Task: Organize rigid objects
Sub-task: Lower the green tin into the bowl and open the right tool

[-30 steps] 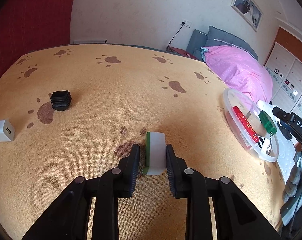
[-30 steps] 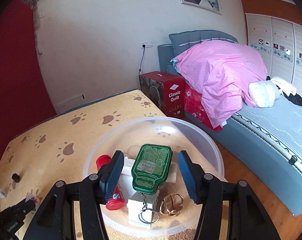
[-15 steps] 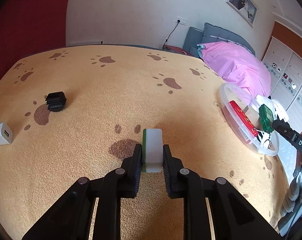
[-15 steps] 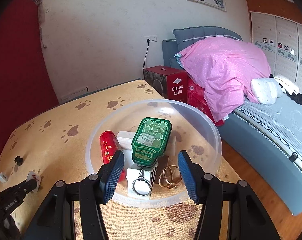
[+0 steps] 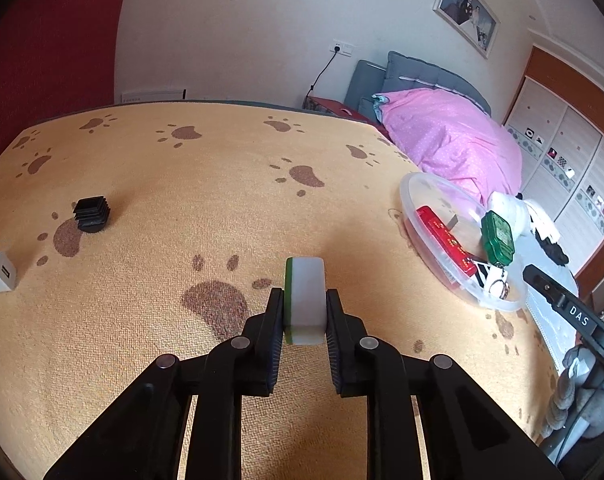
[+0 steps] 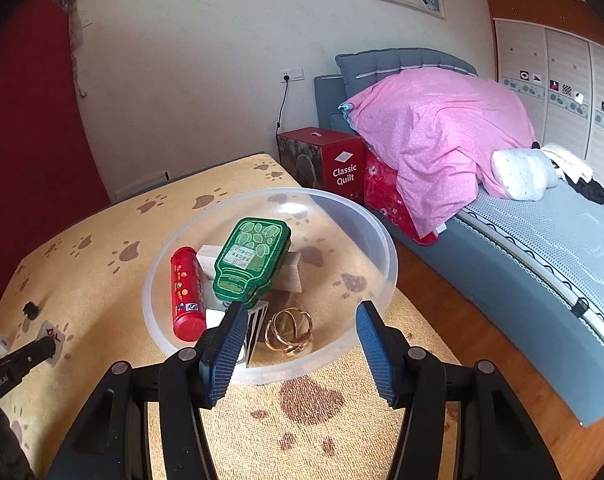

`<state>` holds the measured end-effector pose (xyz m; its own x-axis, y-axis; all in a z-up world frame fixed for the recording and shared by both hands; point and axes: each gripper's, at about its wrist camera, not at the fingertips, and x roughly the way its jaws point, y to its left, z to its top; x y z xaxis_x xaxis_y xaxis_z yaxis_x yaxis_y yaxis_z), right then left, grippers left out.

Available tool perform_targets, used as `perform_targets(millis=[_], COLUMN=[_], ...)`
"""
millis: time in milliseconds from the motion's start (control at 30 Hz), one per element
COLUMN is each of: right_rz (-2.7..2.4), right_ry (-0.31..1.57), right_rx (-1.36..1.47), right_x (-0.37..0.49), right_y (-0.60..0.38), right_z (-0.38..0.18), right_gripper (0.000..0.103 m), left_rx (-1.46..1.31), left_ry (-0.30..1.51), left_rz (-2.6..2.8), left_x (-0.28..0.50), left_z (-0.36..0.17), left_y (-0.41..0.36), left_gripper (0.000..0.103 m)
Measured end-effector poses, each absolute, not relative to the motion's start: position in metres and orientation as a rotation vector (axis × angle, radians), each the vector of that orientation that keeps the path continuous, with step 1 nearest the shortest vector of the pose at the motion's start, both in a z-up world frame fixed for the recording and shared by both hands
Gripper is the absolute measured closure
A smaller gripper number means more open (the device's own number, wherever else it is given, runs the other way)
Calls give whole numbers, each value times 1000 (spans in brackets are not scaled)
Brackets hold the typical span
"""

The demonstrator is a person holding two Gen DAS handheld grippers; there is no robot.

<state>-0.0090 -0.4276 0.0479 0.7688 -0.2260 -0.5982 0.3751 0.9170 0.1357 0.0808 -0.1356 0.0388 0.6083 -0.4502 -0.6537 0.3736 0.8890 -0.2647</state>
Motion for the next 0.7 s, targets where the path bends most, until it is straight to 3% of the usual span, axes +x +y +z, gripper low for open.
perform_targets(millis=[400, 700], right_rz=[-249, -315], right_ry=[658, 622], right_rx=[194, 315], right_x=[29, 23], right_y=[-427, -471], right_z=[38, 40], right_gripper=[42, 41], left_rx=[-79, -66], left_ry=[790, 801], left_rz=[-494, -523], left_x=[72, 73], left_z=[47, 52], left_y=[-161, -186], left_gripper=[83, 83])
